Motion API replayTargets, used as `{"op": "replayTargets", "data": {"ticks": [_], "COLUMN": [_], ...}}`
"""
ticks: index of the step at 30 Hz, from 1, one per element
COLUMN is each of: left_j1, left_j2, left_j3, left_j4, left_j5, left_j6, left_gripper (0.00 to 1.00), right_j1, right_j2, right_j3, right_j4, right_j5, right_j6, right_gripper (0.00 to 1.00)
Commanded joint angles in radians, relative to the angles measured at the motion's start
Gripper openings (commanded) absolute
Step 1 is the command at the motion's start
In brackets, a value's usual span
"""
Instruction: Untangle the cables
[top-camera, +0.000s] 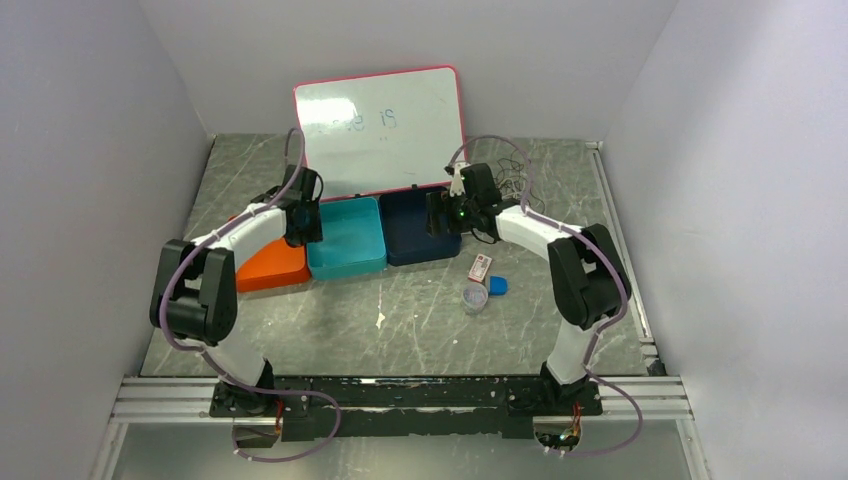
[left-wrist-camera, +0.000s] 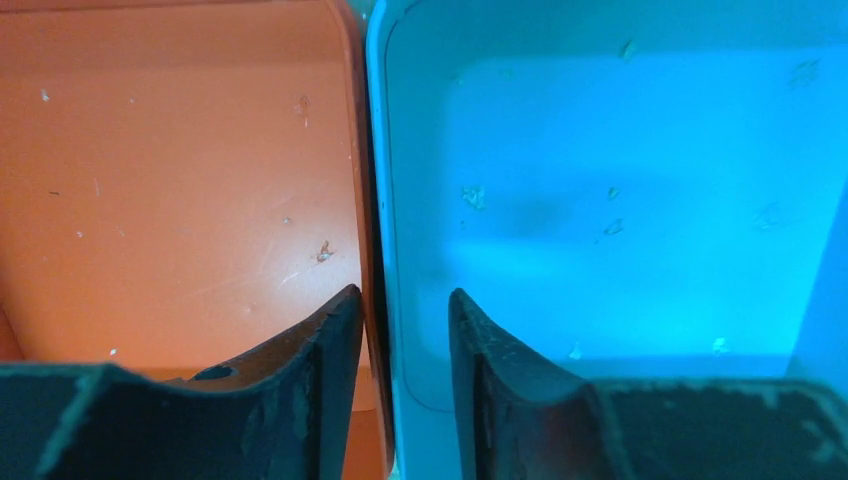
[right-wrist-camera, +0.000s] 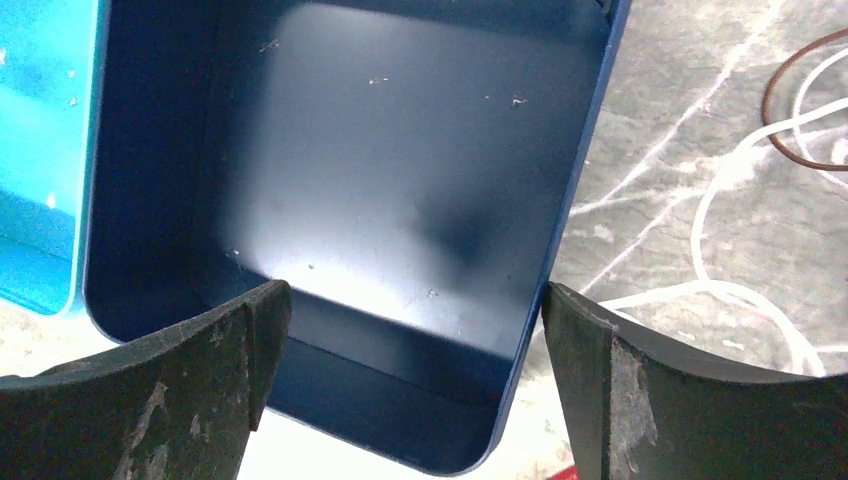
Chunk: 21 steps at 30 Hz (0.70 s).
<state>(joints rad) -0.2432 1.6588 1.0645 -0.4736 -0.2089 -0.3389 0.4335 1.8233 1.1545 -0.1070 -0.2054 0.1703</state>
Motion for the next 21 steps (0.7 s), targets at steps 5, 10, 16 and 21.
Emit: {"op": "replayTargets", "data": {"ticks": [5,10,16,21], "left_j1": [-0.001,-0.001,-0.001,-0.001], "left_j2": [-0.128,-0.243,-0.448,-0.639], "left_j3": [0.055,0.033,-0.039,-0.122], "left_j4": [-0.056,-0.100,-0.112,-0.074], "left_j5": [-0.021,0.000,0.095,0.151], "left_j6": [-0.057,-0.062,-0.059,-0.061], "left_gripper": [0.54,0.56,0.56,0.59], "right_j1": [-0.003,-0.019,-0.049,-0.078], "right_j2": [-0.214,-0.361,-0.430,-0.401], "right_j3": [-0.049,-0.121,-0.183,-0.195], "right_j4": [-0.033,-0.042,-0.089,-0.161], "right_j5": [0.180,0.360,0.558,0.493], "right_j6": [0.005,0.069,0.145,0.157], "right_gripper": [1.00,1.00,0.99,0.90]}}
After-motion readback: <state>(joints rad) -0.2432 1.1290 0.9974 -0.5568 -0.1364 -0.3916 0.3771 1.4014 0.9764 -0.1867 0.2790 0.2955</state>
